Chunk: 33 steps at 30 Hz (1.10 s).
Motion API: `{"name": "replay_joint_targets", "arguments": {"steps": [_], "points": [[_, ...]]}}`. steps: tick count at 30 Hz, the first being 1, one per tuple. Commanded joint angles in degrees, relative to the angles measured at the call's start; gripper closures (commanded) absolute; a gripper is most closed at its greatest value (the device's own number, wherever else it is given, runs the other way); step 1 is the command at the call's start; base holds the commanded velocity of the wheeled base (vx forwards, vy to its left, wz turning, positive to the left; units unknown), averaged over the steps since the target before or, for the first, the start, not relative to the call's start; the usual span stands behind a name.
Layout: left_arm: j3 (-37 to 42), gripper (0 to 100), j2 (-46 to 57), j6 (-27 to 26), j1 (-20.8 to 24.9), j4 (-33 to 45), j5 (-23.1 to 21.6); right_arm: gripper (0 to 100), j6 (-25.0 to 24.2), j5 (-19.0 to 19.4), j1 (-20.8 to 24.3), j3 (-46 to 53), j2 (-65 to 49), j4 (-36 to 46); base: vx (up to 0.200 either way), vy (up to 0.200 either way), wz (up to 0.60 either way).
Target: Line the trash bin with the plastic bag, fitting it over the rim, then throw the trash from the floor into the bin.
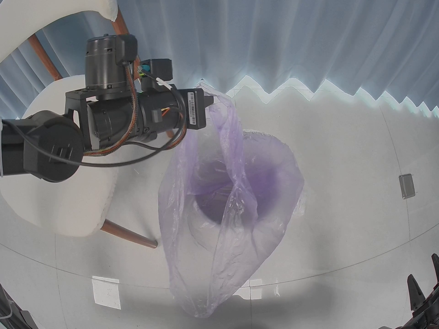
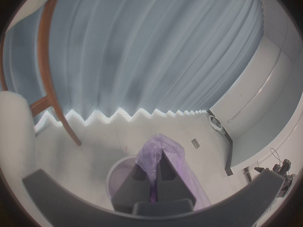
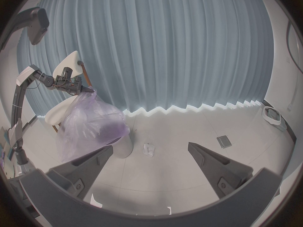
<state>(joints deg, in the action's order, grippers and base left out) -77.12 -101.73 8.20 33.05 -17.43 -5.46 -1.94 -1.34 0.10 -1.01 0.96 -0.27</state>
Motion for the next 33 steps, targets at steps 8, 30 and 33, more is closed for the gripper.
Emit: {"name": "replay_joint_targets", "arguments": {"steps": [8,30,33], "points": [[9.4,100,4.9,1.8,4.3,-0.3,5.7,0,-0.3,-0.2,0.0,1.0,-1.0,0.0,0.0,0.0,0.0],[23.7,100,16.0,-5.0,-1.7,-1.6,5.9,0,2.2,0.4,0.0,1.0,-1.0,0.2,0.0,0.0,0.0],[23.9,100,15.9,-5.2,-1.1,-1.6,5.8,0,2.6,1.1,0.0,-0.1,-1.0,-0.5,0.0,0.0,0.0]]}}
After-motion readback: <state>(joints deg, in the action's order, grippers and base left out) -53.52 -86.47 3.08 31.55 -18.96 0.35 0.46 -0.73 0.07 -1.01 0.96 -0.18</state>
